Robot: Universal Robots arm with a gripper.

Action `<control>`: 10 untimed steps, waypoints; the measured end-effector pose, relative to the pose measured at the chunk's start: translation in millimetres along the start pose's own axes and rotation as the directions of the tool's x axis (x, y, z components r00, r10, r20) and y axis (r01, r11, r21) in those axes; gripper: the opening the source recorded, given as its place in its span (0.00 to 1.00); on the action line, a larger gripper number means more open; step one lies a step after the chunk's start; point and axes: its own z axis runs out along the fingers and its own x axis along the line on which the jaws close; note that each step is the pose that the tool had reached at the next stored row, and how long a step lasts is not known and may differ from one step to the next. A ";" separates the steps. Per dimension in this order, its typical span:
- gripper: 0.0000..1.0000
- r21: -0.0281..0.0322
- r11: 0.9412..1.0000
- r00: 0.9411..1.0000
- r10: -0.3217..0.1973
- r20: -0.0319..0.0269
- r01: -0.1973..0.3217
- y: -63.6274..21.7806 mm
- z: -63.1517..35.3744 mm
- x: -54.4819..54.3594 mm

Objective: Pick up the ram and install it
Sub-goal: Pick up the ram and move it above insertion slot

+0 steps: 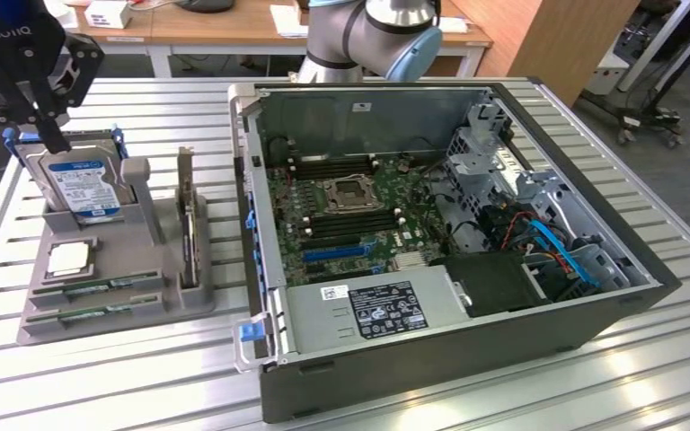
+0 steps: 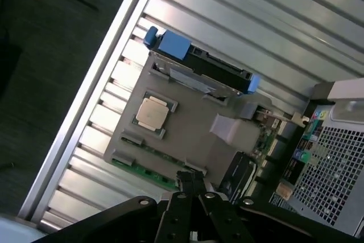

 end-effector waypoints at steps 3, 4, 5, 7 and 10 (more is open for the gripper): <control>0.09 -0.001 0.999 0.999 -0.054 -0.002 0.054 0.0 0.4 0.0; 0.09 -0.002 0.997 0.997 -0.074 -0.003 0.074 0.0 0.4 0.0; 0.09 -0.002 0.996 0.996 -0.092 -0.004 0.092 0.0 0.5 0.0; 0.09 -0.003 0.992 0.992 -0.128 -0.005 0.128 0.0 0.7 0.0; 0.09 -0.005 0.984 0.983 -0.181 -0.008 0.181 -0.1 0.9 0.0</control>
